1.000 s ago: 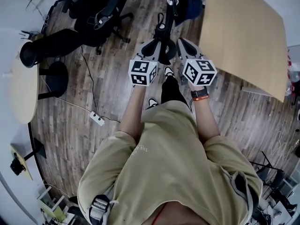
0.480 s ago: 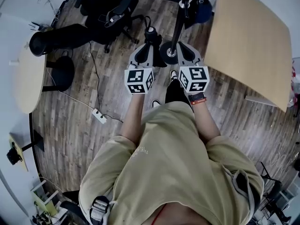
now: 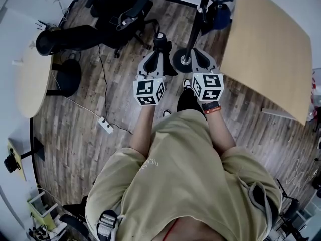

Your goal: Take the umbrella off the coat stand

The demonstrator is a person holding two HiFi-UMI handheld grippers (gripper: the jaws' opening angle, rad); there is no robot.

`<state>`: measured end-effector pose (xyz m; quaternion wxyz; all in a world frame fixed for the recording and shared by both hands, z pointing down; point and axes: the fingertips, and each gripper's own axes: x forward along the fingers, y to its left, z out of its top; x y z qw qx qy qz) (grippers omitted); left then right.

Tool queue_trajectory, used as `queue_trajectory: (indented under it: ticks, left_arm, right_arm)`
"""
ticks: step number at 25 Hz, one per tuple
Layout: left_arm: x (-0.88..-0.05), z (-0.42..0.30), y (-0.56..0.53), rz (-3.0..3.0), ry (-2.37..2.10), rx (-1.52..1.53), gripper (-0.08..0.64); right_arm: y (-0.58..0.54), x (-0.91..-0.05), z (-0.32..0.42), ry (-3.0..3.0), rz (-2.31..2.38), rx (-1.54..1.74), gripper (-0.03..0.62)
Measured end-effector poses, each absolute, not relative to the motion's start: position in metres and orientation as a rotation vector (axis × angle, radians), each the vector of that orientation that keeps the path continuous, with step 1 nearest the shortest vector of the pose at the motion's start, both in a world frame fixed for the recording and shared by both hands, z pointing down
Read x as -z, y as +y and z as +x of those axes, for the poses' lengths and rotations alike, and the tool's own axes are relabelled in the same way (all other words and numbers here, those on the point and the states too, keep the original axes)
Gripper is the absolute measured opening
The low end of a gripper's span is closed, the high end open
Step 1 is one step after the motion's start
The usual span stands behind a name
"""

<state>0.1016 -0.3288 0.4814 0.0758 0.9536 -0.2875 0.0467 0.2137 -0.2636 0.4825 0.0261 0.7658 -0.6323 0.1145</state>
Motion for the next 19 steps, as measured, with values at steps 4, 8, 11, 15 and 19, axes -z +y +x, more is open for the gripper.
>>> queue_trajectory:
  ticks: [4,8,11,15,19]
  left_arm:
    - [-0.482,0.103,-0.327,2.874,-0.830,-0.148,0.052]
    - [-0.482,0.112,-0.327,2.890,-0.796,-0.167,0.051]
    - [-0.480,0.120,-0.328,2.896,-0.774,-0.172,0.049]
    - [-0.479,0.143,-0.326,2.917,-0.717,-0.182,0.049]
    - [-0.479,0.173,-0.327,2.946,-0.640,-0.193,0.049]
  right_arm:
    - [-0.263,-0.483,0.213,-1.937,2.358,-0.338,0.006]
    - [-0.264,-0.484,0.216,-1.952,2.359,-0.361,0.006]
    - [-0.265,-0.482,0.220,-1.957,2.368,-0.374,0.006]
    - [-0.267,-0.484,0.235,-1.962,2.381,-0.402,0.006]
    - [-0.271,-0.486,0.257,-1.928,2.399,-0.394,0.006]
